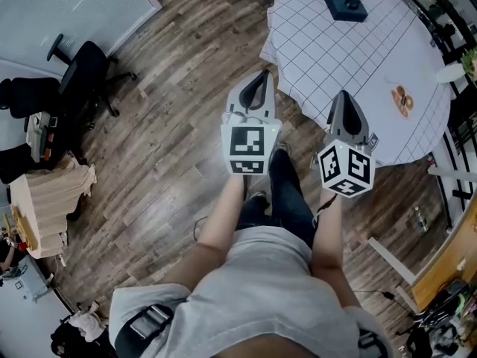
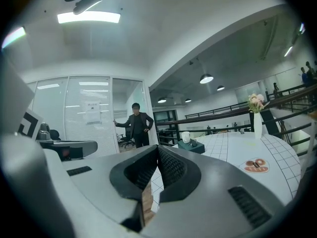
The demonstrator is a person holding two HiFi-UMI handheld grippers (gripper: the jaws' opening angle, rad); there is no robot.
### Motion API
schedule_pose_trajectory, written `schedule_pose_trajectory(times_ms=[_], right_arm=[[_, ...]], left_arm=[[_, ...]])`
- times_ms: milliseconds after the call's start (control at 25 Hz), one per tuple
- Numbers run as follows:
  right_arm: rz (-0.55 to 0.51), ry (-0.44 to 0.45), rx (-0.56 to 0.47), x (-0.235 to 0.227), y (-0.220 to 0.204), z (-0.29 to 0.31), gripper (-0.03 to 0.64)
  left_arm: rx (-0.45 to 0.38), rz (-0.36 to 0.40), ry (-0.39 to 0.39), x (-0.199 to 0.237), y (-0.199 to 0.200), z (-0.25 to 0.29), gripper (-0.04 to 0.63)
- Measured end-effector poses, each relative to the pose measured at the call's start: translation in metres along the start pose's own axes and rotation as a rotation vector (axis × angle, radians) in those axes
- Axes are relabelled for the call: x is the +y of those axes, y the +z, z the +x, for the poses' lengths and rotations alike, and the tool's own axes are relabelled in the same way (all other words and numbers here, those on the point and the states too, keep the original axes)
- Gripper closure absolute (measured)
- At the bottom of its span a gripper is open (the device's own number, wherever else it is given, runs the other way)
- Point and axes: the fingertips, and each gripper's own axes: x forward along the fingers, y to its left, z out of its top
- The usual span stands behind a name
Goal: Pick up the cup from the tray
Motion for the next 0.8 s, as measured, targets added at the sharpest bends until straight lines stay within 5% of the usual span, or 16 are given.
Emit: schedule_pose_trajectory(times_ms=[800], right_arm=[[0.038, -0.007, 0.013, -0.108, 0.039, 0.196, 0.609]], left_arm=[[0.016, 0.025, 0.008, 0.003, 0.040, 0.209, 0.588]])
